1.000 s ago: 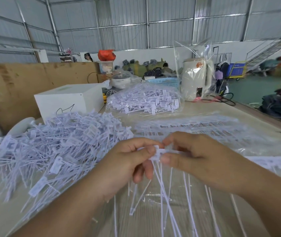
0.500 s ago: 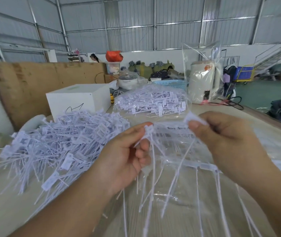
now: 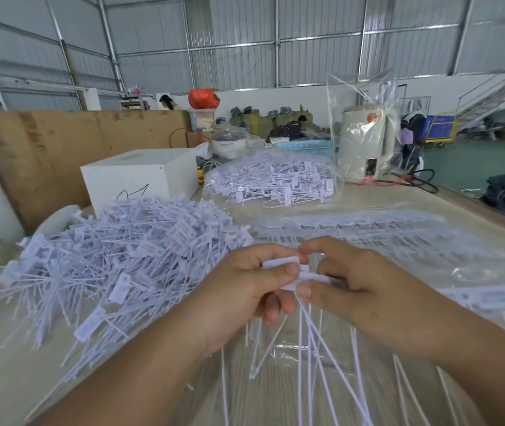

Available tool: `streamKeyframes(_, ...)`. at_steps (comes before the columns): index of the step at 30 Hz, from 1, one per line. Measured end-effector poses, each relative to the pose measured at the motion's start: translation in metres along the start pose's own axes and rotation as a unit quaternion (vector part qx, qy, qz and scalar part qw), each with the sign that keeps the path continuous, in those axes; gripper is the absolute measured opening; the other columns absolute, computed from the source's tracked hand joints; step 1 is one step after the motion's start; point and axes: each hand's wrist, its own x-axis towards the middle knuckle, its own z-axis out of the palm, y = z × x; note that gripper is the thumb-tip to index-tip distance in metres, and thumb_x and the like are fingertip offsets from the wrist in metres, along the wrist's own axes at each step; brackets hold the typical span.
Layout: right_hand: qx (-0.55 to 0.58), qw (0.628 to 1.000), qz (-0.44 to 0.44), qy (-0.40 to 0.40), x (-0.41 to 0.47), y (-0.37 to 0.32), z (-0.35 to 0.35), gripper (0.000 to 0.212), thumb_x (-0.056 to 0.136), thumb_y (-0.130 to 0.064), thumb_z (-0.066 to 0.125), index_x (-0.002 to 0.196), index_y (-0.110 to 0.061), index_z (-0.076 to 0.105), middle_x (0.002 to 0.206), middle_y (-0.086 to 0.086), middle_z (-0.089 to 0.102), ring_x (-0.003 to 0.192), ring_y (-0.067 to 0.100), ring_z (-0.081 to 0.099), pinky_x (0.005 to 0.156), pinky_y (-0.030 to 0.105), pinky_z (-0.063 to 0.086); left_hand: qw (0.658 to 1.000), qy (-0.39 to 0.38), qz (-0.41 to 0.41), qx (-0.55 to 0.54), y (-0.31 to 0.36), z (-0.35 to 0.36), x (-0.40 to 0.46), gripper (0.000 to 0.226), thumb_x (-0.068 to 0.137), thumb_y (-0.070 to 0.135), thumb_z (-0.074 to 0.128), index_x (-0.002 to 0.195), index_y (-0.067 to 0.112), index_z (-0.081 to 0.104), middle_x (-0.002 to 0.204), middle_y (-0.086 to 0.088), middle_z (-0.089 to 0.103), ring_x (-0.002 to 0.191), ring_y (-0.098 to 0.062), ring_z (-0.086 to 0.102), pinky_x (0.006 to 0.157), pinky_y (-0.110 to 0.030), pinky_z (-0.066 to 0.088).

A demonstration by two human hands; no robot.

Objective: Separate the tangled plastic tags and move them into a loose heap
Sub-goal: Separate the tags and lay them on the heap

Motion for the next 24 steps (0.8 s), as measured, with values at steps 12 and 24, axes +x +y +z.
streamKeyframes(12, 0.018, 0.975, -0.012, 0.219, 0.004, -0.016, -0.001, 0.032, 0.09, -0.031, 0.062, 0.065, -0.014, 0.052, 0.046, -0.009, 0.037, 0.045, 0.006, 0.036, 0.045, 0.02, 0.029, 0.973, 0.117, 0.072, -0.188, 0.008, 0.015, 0.003, 0.017, 0.073, 0.02, 0.065, 0.085, 0.023, 0.077, 0.051, -0.006, 0.057, 0.037, -0.01, 0.044, 0.039, -0.018, 0.038)
streamKeyframes(24, -0.033, 0.927, -0.08, 0.365, 0.003, -0.028, 0.019, 0.038, 0.094, -0.036, 0.052, 0.06, -0.026, 0.037, 0.051, -0.007, 0.041, 0.047, 0.008, 0.039, 0.042, 0.014, 0.026, 0.93, 0.259, 0.07, -0.253, 0.011, 0.016, 0.002, 0.015, 0.097, 0.007, 0.05, 0.098, 0.012, 0.064, 0.05, 0.001, 0.054, 0.038, -0.004, 0.042, 0.036, -0.016, 0.036)
